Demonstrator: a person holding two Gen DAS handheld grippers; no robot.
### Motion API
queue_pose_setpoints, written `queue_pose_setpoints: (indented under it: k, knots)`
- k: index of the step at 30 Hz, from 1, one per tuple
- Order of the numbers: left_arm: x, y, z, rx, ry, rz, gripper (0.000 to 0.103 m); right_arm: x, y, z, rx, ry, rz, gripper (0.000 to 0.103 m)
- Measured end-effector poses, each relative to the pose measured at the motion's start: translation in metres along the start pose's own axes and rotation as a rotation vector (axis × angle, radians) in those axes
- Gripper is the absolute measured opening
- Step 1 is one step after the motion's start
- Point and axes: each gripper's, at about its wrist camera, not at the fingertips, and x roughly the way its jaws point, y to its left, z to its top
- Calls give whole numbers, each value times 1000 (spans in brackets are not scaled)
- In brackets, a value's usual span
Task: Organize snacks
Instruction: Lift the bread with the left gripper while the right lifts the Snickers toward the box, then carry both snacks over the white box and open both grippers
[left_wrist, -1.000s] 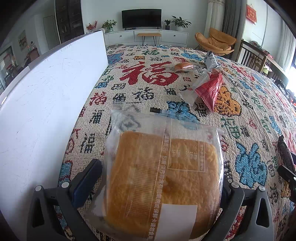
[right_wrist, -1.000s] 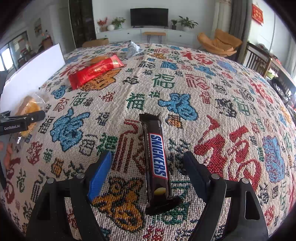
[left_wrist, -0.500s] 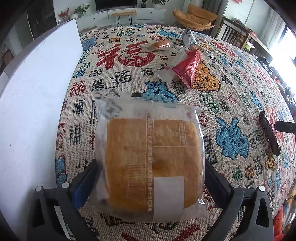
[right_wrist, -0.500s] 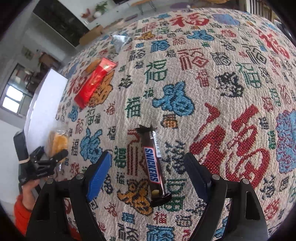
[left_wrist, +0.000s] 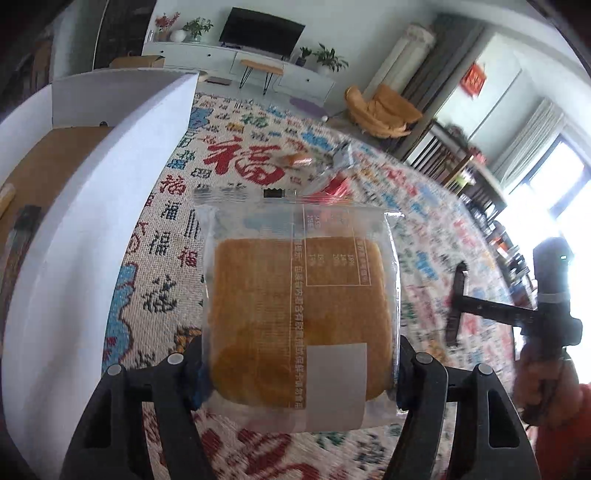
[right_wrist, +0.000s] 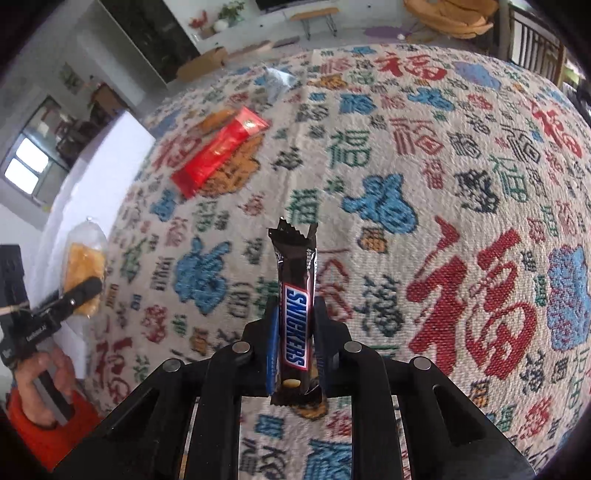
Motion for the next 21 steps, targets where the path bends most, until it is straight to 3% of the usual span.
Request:
queue_pose_setpoints:
  k: [3,7,10,12,13,15,16,17,21]
  knots:
    - [-51,-9,0,-15,-88,-68,70,-21,45,11,-20,-38,133,18]
    - [-127,2,18,4,-222,-26,71,-38,142,33,-130,-74,291,18]
    - [-180,38,33,-27,-312,92,71,-44,227,39,-230,-78,419,18]
    - [-200,65,38,-51,-342,216,71,-38,282,39,-286,-55,493,18]
    - [-207,82,39,-68,-348,300,76,-33,303,35,-307,-44,515,18]
    - [-212,118,39,-114,-333,427,91,-18,342,29,-341,-28,553,25]
    - [-211,133,36,-138,-326,456,94,-8,355,25,-351,-22,565,45]
    - [-210,151,32,-174,-316,486,94,1,366,21,-355,-10,573,72]
    - [-198,195,7,-300,-271,534,94,16,346,4,-337,-52,534,74]
